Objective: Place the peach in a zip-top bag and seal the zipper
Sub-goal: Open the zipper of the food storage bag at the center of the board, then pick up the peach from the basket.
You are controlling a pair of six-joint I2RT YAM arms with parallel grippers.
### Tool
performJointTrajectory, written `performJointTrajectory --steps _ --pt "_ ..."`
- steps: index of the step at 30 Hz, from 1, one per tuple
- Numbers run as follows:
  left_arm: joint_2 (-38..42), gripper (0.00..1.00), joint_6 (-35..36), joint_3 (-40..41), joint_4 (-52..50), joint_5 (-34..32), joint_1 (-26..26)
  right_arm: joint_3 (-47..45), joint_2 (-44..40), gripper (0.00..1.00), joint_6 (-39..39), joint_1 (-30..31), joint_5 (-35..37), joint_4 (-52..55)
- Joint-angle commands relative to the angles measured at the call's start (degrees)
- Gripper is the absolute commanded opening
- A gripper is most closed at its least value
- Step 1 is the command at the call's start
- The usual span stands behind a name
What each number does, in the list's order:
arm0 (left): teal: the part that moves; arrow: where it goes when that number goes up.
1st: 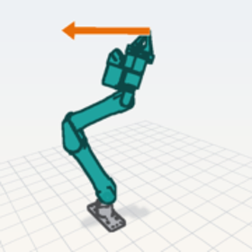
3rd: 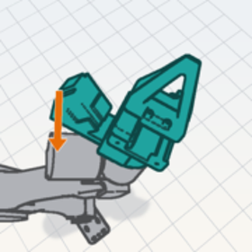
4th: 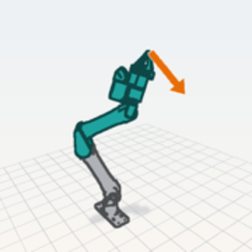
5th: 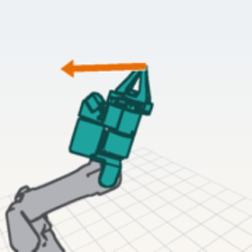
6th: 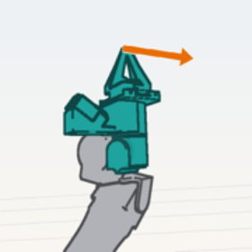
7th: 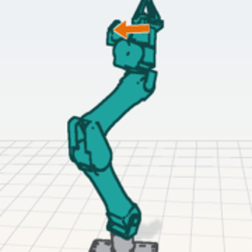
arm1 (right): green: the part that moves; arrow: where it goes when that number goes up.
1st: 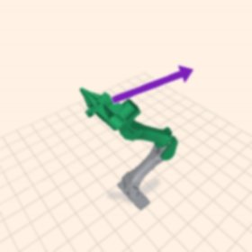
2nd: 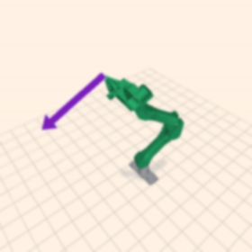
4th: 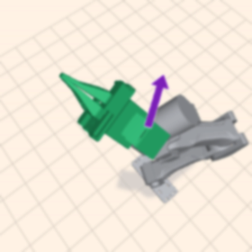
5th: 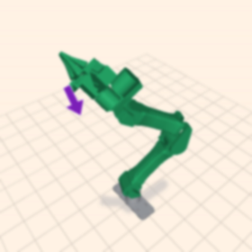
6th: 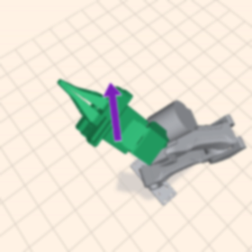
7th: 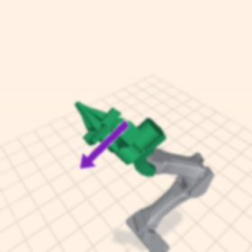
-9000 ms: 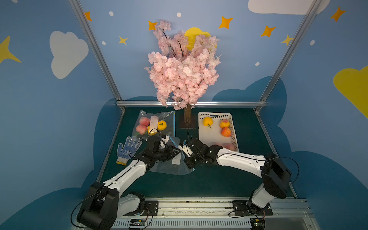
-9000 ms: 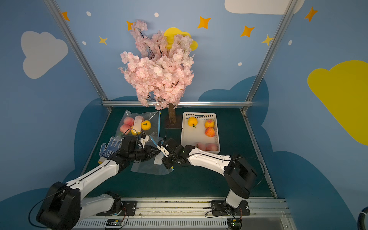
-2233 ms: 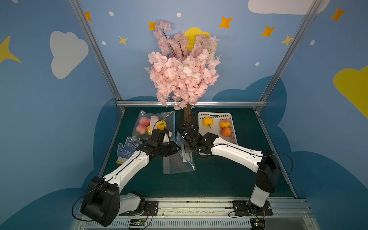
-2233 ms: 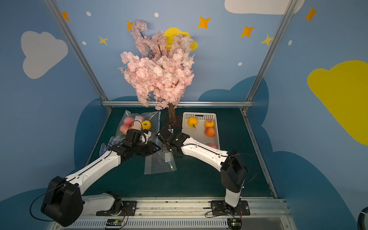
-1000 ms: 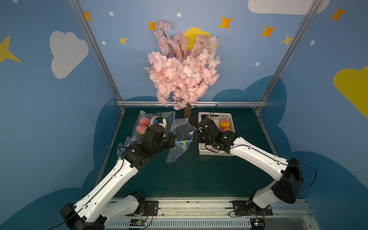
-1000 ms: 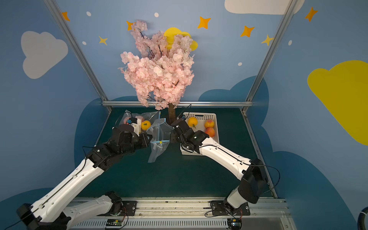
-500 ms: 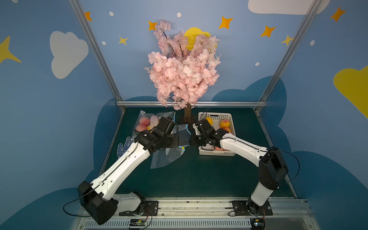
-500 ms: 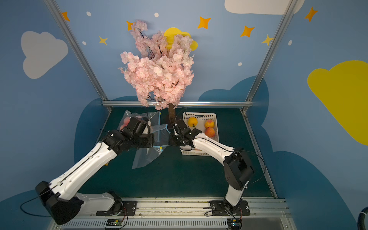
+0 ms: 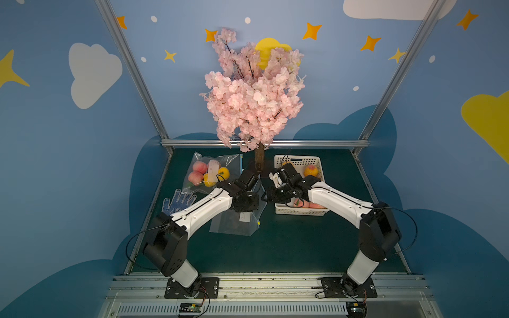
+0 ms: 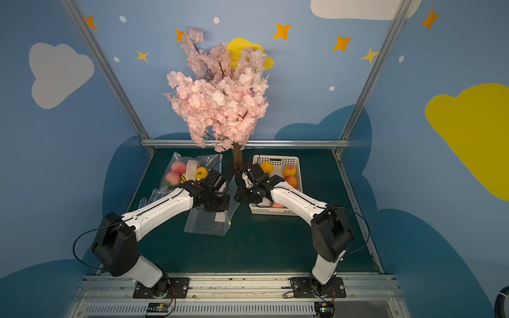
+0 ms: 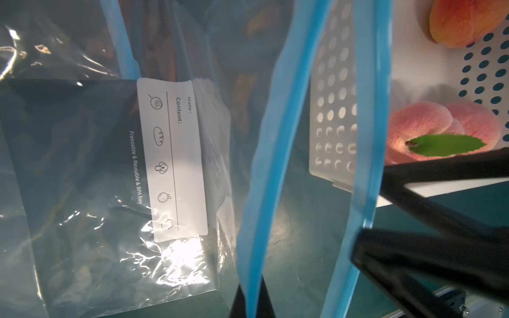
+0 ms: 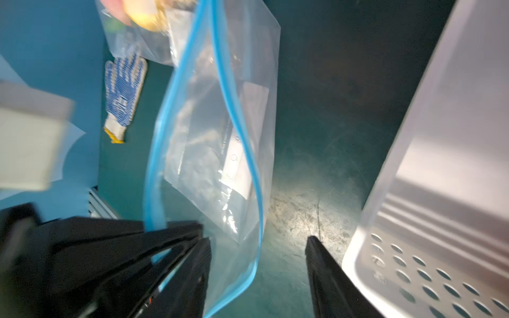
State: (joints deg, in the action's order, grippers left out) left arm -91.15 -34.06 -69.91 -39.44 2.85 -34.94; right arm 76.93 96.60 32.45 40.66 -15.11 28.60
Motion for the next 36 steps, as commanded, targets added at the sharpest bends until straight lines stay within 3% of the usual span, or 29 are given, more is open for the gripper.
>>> performJointTrajectory --steps 1,5,7,11,17,31,33,36 --pt "-0.51 0.03 -0.47 -1.2 1.51 1.54 -0.13 -2.84 -6.62 0.62 -2.13 -2.99 4.06 1.92" --pt "-0.87 0.03 -0.93 -0.89 2.73 2.36 -0.21 -9.07 -11.15 0.7 -6.72 -5.48 20.01 1.92" --pt "-0.97 0.03 -1.05 -0.66 3.35 2.85 -0.28 -10.58 -11.25 0.76 -9.37 -7.87 23.97 2.64" --pt "-0.87 0.03 -1.17 0.02 4.16 3.21 -0.38 -6.88 -6.11 0.78 -13.0 -12.32 23.96 8.64" --pt "-1.11 0.03 -1.24 0.47 5.45 4.07 -0.34 4.62 6.11 0.86 -16.61 -13.28 21.32 24.48" --pt "-1.99 0.03 -1.44 0.82 6.46 4.97 -0.46 2.65 11.04 0.89 -17.85 -13.59 14.44 26.16" --pt "-1.92 0.03 -1.56 0.89 6.59 4.97 -0.45 2.15 11.7 0.86 -17.51 -13.86 14.78 26.07" --pt "-1.9 0.03 -1.47 0.8 6.65 5.23 -0.42 2.11 12.17 0.75 -16.94 -14.12 15.52 25.78"
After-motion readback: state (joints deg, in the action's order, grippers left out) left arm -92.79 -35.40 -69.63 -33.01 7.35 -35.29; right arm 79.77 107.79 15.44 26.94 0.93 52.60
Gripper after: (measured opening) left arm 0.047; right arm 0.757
